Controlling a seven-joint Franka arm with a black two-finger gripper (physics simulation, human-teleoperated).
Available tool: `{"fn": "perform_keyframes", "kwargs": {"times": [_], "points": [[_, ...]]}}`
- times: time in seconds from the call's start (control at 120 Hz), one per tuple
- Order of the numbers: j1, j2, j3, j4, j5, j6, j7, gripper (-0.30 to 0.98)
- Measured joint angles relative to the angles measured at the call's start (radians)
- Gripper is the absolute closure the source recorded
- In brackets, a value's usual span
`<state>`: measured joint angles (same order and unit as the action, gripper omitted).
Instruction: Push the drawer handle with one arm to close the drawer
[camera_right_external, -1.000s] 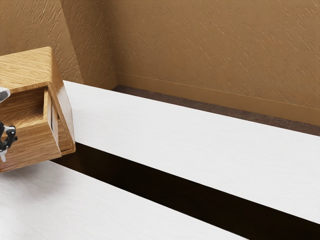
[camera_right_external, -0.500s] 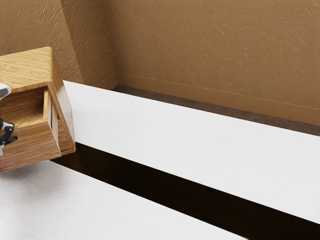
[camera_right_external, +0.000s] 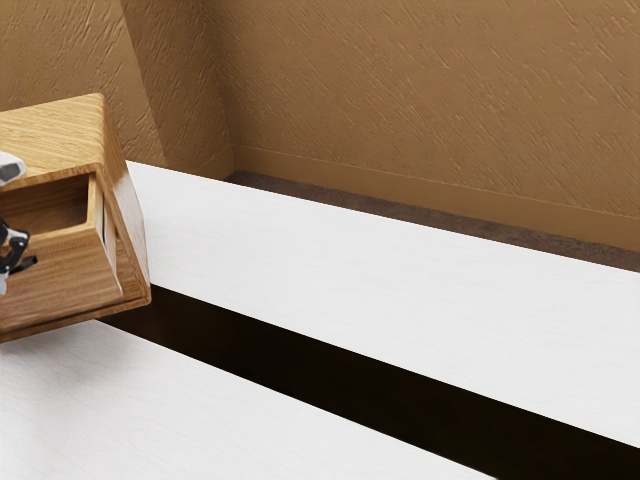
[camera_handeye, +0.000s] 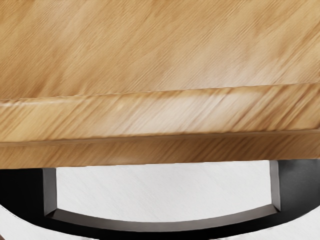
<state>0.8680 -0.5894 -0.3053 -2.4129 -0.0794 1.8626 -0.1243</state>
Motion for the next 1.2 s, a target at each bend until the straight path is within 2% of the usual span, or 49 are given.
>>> {"fn": "perform_keyframes", "kwargs": {"times": [0.542,1.2], "points": [[0.028,0.180,0.002,0.146,0.056,0.015,0.023,0.79],[0.046,0.334,0.008,0.279,0.105,0.033,0.032,0.79]]}}
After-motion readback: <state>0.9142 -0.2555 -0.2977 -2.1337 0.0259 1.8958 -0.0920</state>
